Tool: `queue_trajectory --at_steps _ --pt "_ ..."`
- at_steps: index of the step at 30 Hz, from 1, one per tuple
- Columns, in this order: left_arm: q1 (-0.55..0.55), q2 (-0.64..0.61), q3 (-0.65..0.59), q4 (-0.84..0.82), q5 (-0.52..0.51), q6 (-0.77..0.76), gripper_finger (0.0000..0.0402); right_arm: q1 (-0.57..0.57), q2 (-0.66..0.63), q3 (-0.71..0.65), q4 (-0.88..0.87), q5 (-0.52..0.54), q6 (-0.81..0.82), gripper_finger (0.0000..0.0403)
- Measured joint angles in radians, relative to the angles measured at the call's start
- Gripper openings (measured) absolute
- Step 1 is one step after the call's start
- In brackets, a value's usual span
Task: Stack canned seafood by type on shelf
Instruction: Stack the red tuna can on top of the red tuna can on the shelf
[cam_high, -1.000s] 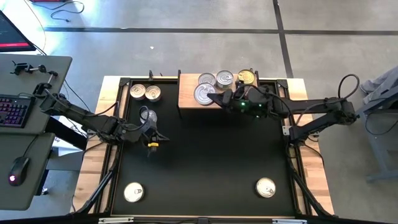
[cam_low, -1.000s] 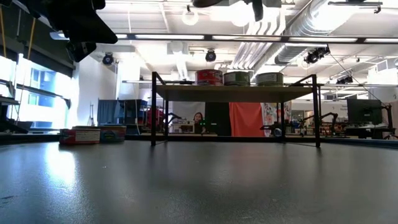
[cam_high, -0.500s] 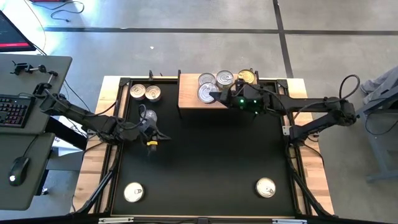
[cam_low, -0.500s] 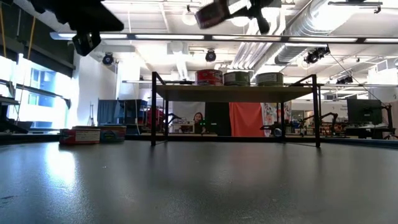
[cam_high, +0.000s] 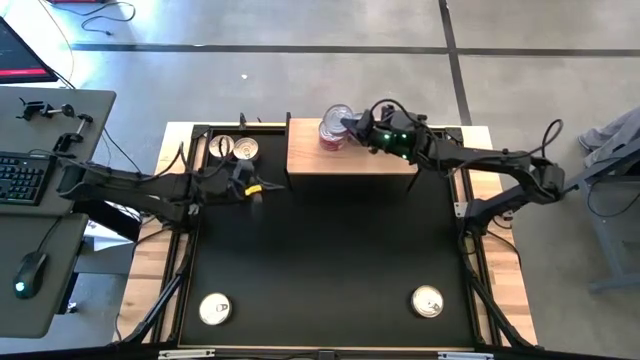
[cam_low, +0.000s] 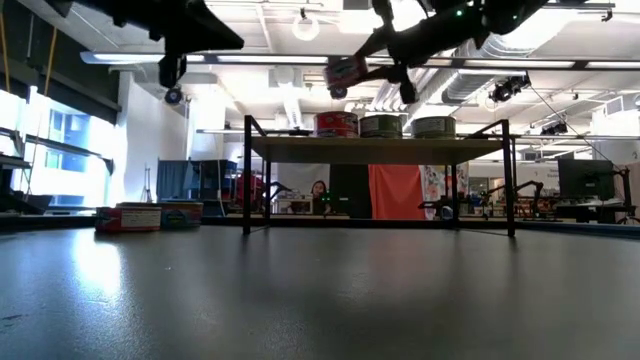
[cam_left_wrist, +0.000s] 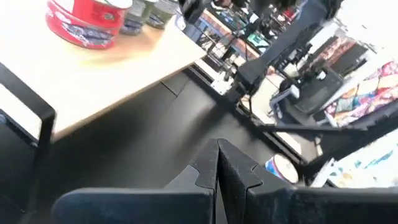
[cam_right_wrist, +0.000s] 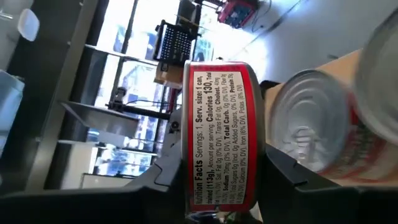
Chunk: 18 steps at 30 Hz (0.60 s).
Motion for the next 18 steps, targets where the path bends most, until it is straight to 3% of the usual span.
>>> queue_trajectory --at_steps 6,12,18 --pt "0.056 0.019 0.051 -0.001 0.035 0.111 0.0000 0.003 0.061 0.031 -0.008 0.031 0.049 0.0118" --pt "0.113 0.019 0.080 -0.015 0.212 0.184 0.0000 0.008 0.101 0.035 -0.029 0.102 0.098 0.0118" --pt "0.141 0.020 0.080 -0.042 0.320 0.224 0.0000 0.010 0.135 0.035 -0.027 0.130 0.154 0.0118"
